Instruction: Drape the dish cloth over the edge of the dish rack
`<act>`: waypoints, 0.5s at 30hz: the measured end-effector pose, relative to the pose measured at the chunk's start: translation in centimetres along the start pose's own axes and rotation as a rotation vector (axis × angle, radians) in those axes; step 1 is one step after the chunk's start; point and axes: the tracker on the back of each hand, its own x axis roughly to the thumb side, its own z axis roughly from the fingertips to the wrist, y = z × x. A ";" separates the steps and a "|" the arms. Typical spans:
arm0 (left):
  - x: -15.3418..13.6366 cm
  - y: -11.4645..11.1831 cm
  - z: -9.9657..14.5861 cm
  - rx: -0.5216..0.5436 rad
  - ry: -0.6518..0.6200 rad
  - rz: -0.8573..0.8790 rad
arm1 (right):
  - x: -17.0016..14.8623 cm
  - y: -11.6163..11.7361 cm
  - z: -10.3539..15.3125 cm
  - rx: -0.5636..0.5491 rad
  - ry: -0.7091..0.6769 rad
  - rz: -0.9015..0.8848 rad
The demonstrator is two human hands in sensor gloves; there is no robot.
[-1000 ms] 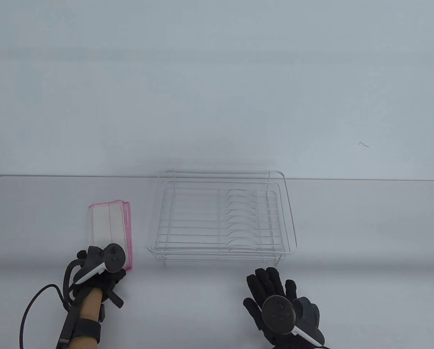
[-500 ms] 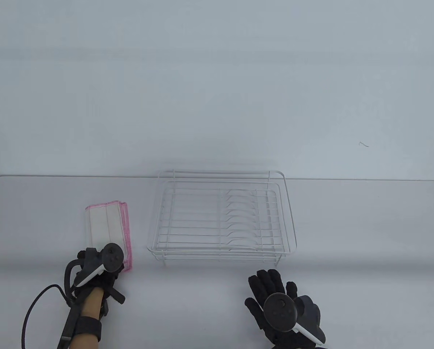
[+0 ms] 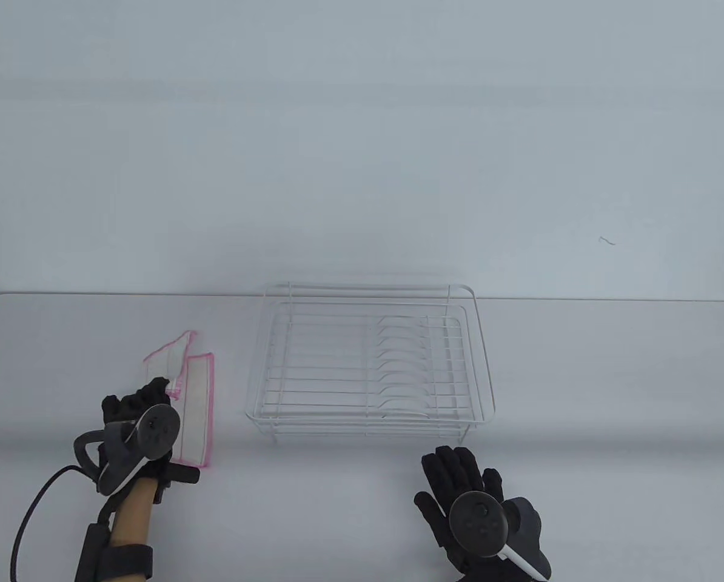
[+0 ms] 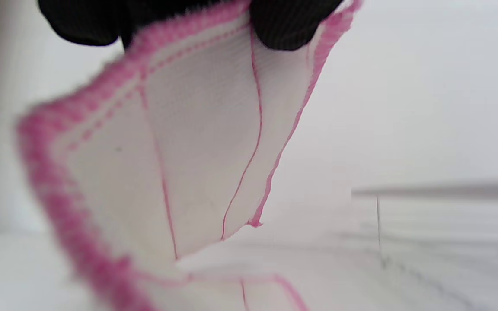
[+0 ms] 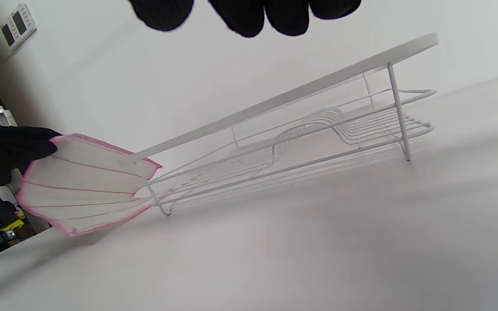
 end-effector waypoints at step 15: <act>6.5 14.0 6.9 0.424 -0.215 0.648 | -0.1 -5.2 2.4 -0.390 -0.068 -0.208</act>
